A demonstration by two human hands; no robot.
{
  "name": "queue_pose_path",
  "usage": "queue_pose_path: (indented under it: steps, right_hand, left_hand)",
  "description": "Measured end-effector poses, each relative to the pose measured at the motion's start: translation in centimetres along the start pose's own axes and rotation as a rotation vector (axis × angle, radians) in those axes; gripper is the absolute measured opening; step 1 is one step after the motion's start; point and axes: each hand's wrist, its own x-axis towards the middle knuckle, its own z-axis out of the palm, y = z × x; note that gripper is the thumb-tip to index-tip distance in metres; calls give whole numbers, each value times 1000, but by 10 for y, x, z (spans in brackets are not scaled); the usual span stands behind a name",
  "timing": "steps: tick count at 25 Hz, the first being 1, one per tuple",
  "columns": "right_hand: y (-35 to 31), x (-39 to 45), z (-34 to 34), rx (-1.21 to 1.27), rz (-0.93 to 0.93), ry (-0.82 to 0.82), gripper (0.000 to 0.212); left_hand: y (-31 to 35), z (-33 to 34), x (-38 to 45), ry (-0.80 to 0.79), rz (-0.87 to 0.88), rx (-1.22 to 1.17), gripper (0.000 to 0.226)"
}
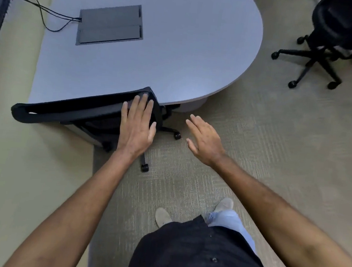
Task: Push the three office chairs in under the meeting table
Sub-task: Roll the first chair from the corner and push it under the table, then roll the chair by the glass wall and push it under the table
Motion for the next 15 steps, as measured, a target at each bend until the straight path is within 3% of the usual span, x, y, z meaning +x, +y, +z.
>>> queue_pose_path:
  steps: [6, 15]
  right_hand:
    - [153, -75, -25, -34, 258, -136, 66]
    - [338, -125, -109, -46, 503, -83, 68]
  left_hand:
    - [132, 54, 62, -180, 138, 50, 73]
    - [320, 108, 176, -302, 262, 49, 71]
